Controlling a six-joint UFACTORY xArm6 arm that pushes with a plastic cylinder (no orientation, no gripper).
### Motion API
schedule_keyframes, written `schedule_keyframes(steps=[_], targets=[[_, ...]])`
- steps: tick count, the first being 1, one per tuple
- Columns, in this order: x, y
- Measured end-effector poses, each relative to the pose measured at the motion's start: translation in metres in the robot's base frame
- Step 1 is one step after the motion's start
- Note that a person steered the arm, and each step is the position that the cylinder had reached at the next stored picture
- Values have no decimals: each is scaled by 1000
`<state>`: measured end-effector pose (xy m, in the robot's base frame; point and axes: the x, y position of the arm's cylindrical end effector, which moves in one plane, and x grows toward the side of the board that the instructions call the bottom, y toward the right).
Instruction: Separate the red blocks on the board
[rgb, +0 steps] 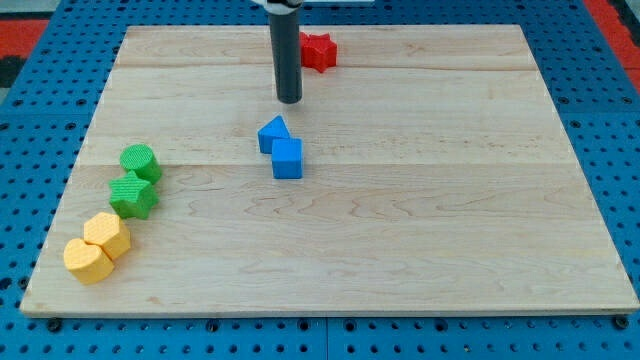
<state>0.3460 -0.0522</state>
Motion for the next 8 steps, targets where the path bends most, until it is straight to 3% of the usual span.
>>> schedule_keyframes(steps=[1,2,3,4,5,6,7,8], targets=[[6,-55],[86,-60],[139,-22],[142,-7],[117,2],[131,38],[54,141],[-51,166]])
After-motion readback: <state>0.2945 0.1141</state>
